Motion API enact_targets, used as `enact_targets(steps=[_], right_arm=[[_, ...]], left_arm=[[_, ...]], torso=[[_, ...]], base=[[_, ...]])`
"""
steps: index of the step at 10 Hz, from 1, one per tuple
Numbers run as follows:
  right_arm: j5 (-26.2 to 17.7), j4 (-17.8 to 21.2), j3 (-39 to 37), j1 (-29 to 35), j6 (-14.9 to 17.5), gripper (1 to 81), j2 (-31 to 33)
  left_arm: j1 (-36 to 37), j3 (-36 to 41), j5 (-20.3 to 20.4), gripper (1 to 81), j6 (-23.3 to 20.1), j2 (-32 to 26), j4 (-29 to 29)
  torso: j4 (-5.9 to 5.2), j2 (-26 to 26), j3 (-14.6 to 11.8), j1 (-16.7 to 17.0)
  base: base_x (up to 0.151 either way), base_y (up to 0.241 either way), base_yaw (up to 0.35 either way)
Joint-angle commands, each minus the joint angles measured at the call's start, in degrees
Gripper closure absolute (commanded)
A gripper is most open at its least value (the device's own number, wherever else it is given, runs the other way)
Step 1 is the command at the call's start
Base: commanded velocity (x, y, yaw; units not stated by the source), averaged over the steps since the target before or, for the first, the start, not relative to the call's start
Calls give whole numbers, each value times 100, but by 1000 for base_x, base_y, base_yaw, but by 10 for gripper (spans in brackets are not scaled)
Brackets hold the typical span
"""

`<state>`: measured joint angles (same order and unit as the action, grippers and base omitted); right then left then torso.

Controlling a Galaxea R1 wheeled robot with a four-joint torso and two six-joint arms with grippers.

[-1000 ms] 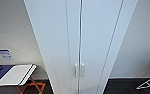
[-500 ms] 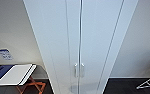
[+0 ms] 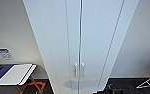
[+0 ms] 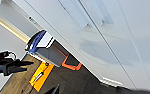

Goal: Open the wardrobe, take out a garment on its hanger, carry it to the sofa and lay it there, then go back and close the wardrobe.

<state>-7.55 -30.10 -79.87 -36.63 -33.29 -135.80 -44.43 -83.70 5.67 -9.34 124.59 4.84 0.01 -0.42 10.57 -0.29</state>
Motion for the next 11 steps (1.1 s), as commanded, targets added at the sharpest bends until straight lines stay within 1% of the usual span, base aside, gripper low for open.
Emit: enact_targets(steps=[1, 2, 4, 5, 6, 7, 9, 11], right_arm=[[-212, 48, -203, 1082, -248, 10, -169], [-221, 57, -282, 1231, -318, 10, -248], [-221, 74, -379, 1504, -397, 10, -248], [-238, 74, -405, 1671, -415, 10, -248], [-379, 22, -388, 1838, -415, 10, -248], [-634, -22, -405, 1996, -415, 10, -266], [-687, 22, -511, 2269, -415, 10, -371], [-722, 30, -722, 2392, -415, 10, -661]], left_arm=[[1194, 3, -497, 10, -51, -135, 307], [1440, -147, -734, 10, -42, -12, 386], [1881, -402, -998, 10, -42, 207, 509], [2048, -681, -1225, 10, -42, 469, 553], [2145, -806, -1270, 10, -33, 612, 553], [2223, -982, -1331, 10, -24, 823, 553], [2390, -1316, -1393, 10, -7, 1253, 553], [2645, -1535, -1534, 10, 81, 1561, 553]], torso=[[0, 0, 0, 0], [0, 2, 2, -2], [0, 5, 5, -2], [0, 5, 6, -5], [0, 7, 9, -5], [0, 9, 9, -6], [0, 11, 11, -9], [0, 13, 15, -13]], base=[[0, 0, 0], [0, 0, 0], [0, 0, 0], [0, 0, 0], [0, 0, 0], [0, 0, 0], [0, 0, 0], [0, 0, 0]])
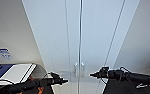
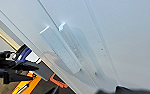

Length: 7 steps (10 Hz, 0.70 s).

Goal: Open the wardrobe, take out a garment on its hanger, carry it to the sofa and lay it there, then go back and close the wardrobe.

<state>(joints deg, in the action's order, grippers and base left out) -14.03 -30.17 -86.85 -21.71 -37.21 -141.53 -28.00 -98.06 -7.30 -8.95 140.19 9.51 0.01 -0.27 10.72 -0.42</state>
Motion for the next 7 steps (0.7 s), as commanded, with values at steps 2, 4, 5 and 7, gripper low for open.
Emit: enact_targets(steps=[2, 4, 5, 7], right_arm=[[-73, 46, -147, 979, -32, 10, -317], [-73, 55, -208, 1102, -41, 10, -527], [-73, 55, -244, 1137, -41, 10, -624], [-73, 55, -402, 1181, -32, 10, -853]], left_arm=[[1187, -258, -307, 10, 104, 168, 86], [1275, -468, -377, 10, 139, 395, 86], [1275, -548, -386, 10, 139, 510, 86], [1275, -767, -404, 10, 139, 809, 77]], torso=[[0, 0, 0, -2], [0, 2, 2, -5], [0, 2, 2, -5], [0, 4, 4, -6]], base=[[0, 0, 0], [0, 0, 0], [0, 0, 0], [0, 0, 0]])
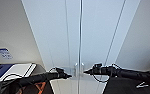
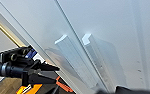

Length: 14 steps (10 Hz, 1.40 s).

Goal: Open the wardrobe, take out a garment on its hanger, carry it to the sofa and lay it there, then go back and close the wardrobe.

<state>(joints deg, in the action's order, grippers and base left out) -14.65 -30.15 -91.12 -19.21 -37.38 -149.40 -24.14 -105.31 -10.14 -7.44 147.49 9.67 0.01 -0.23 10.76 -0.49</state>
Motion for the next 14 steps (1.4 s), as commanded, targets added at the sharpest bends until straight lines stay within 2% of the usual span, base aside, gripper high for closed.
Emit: enact_targets(steps=[1, 6, 8, 11, 14], right_arm=[[-11, 44, -9, 949, -15, 10, -146], [-20, -193, -895, 967, -15, 10, -786], [-11, -176, -1266, 1019, -7, 10, -1016], [-11, -193, -1512, 1046, 20, 10, -1349], [-11, -167, -1399, 1020, 20, 10, -1350]], left_arm=[[906, -121, -120, 10, -12, 193, 53], [985, -656, -242, 10, -12, 781, -26], [1064, -728, -313, 10, -12, 861, -26], [1152, -1113, -322, 10, -12, 1255, -44], [1196, -1492, -322, 10, -21, 1810, -61]], torso=[[0, 0, 0, 0], [0, 5, 2, -2], [0, 7, 2, -2], [0, 9, 5, -2], [0, 9, 7, -2]], base=[[0, 0, 0], [0, 0, 0], [0, 0, 0], [0, 0, 0], [0, 0, 0]])
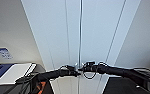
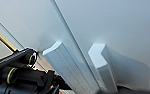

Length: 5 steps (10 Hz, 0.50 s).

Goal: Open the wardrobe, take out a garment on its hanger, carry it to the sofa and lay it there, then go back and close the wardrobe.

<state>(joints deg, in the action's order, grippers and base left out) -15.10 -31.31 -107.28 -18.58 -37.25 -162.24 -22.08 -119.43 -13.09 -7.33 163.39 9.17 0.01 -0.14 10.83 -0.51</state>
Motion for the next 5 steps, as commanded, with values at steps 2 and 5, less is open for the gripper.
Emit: enact_targets(steps=[2, 5], right_arm=[[43, -25, 261, 930, -1, 10, -39], [157, 19, 857, 614, -36, 10, 128]], left_arm=[[990, -116, -27, 10, -32, 476, -73], [938, 506, -18, 10, -32, 441, -47]], torso=[[0, 0, 0, 0], [0, 0, 0, 0]], base=[[0, 0, 0], [0, 0, 0]])
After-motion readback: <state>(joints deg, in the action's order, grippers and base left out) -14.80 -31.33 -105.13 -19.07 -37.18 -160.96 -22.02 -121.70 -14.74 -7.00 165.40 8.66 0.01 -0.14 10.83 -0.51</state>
